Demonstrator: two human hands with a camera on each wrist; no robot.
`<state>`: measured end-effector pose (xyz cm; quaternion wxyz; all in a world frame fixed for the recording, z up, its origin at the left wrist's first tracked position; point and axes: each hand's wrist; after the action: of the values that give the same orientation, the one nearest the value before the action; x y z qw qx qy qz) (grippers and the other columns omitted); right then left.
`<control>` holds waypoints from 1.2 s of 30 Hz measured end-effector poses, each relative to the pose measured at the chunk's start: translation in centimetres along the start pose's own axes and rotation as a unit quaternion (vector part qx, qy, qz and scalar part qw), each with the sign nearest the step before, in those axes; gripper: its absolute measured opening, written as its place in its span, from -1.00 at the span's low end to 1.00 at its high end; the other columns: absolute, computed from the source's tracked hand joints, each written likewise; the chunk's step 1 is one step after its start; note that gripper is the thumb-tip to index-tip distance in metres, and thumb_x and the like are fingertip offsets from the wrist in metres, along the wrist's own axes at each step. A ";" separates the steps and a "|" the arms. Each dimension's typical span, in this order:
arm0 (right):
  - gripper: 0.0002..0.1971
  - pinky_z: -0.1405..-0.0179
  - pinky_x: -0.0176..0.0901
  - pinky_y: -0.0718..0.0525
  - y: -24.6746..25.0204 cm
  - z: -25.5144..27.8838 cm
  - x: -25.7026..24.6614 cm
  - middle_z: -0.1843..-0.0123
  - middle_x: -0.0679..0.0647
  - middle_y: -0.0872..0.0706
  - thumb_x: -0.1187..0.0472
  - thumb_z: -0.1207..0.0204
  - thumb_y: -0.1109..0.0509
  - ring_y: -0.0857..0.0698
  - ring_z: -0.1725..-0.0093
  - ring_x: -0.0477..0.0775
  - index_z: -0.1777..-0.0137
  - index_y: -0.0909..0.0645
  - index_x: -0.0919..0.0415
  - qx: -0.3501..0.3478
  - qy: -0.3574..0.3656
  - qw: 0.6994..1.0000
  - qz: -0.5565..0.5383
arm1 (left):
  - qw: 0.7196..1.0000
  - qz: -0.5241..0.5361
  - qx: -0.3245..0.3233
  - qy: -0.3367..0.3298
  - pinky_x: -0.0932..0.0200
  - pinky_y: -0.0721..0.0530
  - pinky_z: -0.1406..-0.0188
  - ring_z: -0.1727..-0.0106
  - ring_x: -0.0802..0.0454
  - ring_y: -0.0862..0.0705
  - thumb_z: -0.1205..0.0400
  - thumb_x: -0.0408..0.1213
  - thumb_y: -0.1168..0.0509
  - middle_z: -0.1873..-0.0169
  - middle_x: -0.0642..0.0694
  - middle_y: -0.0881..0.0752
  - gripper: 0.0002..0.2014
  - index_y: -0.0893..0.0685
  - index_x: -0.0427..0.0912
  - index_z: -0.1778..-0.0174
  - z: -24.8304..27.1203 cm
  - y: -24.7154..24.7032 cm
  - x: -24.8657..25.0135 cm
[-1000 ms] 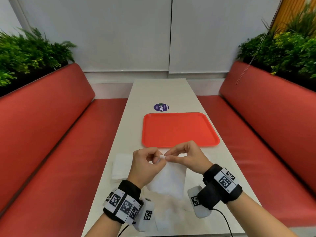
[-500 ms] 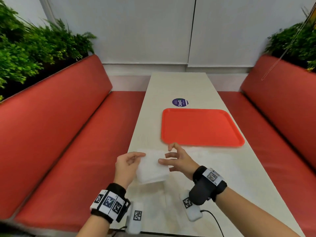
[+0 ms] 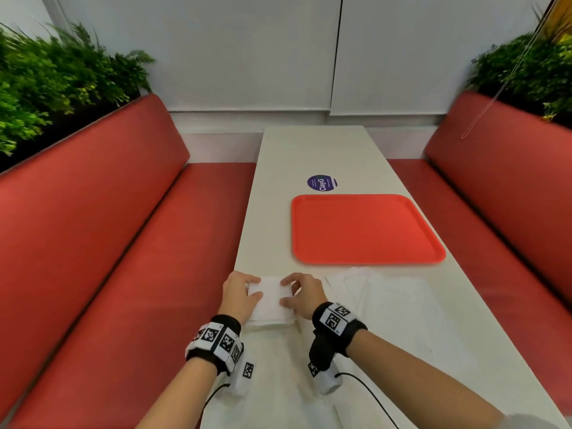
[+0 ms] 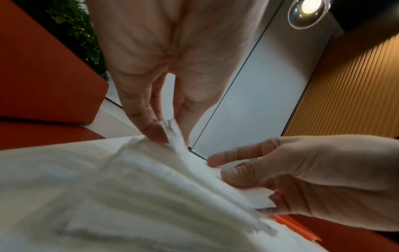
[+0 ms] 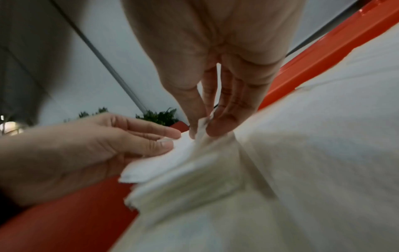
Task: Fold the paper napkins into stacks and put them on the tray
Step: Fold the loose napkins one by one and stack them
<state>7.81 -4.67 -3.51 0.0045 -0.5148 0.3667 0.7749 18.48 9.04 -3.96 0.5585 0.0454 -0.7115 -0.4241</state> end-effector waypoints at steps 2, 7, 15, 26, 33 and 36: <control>-0.63 0.05 -0.05 -0.75 -0.7 -0.1 0.2 0.16 0.01 -0.58 0.29 -0.42 -0.56 -0.61 0.18 0.03 -0.24 -0.67 0.16 -0.008 0.005 0.999 0.042 | 1.000 -0.026 -0.015 0.008 0.15 -0.59 -0.22 -0.02 -0.04 -0.59 -0.52 -0.47 -0.48 -0.15 -0.17 -0.55 -0.72 -0.75 -0.23 -0.14 0.1 -0.4 -0.5; -0.57 0.00 -0.21 -0.52 0.2 1.3 0.9 -0.10 0.08 -0.54 0.06 -0.52 -0.48 -0.53 0.03 -0.02 -0.37 -0.56 0.05 -0.013 0.011 0.997 0.079 | 0.995 -0.101 0.006 0.000 0.03 -0.54 -0.29 -0.27 -0.11 -0.45 -0.57 -0.38 -0.40 -0.20 -0.06 -0.44 -0.73 -0.71 -0.06 -0.17 1.2 -0.2 0.9; -0.47 -0.26 -0.13 -0.52 9.7 7.1 7.7 -0.39 0.17 -0.47 0.00 -0.51 -0.47 -0.49 -0.42 0.17 -0.46 -0.49 0.10 0.096 -0.135 0.983 0.074 | 0.987 0.015 -0.112 -0.114 0.35 -0.42 -0.18 -0.22 0.06 -0.53 -0.62 -0.41 -0.31 -0.14 0.01 -0.53 -0.75 -0.69 -0.12 -0.18 4.7 -7.4 10.3; -0.40 -0.10 -0.23 -0.46 13.8 10.8 13.4 -0.36 0.20 -0.57 0.20 -0.47 -0.53 -0.60 -0.25 0.15 -0.49 -0.43 0.18 0.163 -0.192 0.967 -0.041 | 0.975 -0.028 -0.219 0.004 0.15 -0.46 -0.33 -0.37 -0.14 -0.49 -0.61 -0.28 -0.37 -0.31 -0.20 -0.42 -0.51 -0.39 -0.17 -0.44 7.1 -16.7 12.5; -0.47 -0.11 -0.28 -0.52 12.9 10.6 13.7 -0.33 0.07 -0.62 0.24 -0.47 -0.52 -0.59 -0.12 0.00 -0.45 -0.53 0.17 0.177 -0.141 0.973 -0.053 | 0.978 0.101 -0.168 0.069 0.18 -0.65 0.01 -0.04 -0.09 -0.67 -0.45 -0.41 -0.53 -0.15 -0.19 -0.57 -0.47 -0.47 -0.13 -0.29 7.5 -17.0 12.7; -0.52 -0.20 -0.21 -0.58 12.6 10.7 14.1 -0.33 0.03 -0.59 0.22 -0.45 -0.53 -0.62 -0.24 0.05 -0.38 -0.58 0.09 0.180 -0.120 0.974 -0.066 | 0.967 0.201 -0.128 0.086 0.30 -0.63 0.24 0.13 0.02 -0.69 -0.42 -0.43 -0.56 0.06 -0.15 -0.70 -0.57 -0.59 -0.12 -0.15 7.7 -16.3 13.2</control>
<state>-12.13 -12.97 -5.53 0.1921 -0.4314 0.4620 0.7507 0.49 -4.24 -4.78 0.6927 -0.1339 -0.5947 -0.3854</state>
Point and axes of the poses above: each hand's wrist, its own z-axis away from the middle knuckle, its own y-axis out of the back of the hand, x = y × z
